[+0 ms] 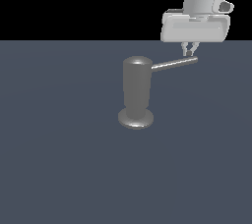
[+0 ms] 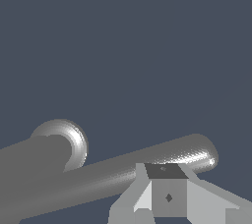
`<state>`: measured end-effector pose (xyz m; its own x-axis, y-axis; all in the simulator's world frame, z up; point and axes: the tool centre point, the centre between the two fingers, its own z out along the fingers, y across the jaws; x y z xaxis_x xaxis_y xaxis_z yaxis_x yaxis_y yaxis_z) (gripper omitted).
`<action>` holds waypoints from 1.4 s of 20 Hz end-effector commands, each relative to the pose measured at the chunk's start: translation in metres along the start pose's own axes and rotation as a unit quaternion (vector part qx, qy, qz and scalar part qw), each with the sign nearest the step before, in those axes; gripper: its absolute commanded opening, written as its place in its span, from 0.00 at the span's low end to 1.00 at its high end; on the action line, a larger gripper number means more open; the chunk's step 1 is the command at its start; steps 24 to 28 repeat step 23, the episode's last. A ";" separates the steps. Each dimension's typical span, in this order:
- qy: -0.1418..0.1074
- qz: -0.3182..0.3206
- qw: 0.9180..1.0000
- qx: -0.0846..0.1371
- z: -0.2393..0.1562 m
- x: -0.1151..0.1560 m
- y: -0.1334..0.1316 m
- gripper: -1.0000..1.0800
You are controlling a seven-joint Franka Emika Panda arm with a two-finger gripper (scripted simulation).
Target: Turn on the faucet by rotating a designated handle.
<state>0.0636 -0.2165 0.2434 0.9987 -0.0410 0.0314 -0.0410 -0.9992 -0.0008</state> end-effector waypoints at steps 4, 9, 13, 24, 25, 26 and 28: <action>-0.010 0.005 1.000 0.000 0.015 0.011 0.005 0.00; -0.012 0.007 1.000 0.000 0.017 0.023 0.005 0.00; -0.013 0.009 1.000 -0.001 0.019 0.032 0.005 0.00; -0.015 0.012 1.000 -0.001 0.023 0.051 0.005 0.00; -0.015 0.012 1.000 -0.001 0.023 0.051 0.005 0.00; -0.015 0.012 1.000 -0.001 0.023 0.051 0.005 0.00; -0.015 0.012 1.000 -0.001 0.023 0.051 0.005 0.00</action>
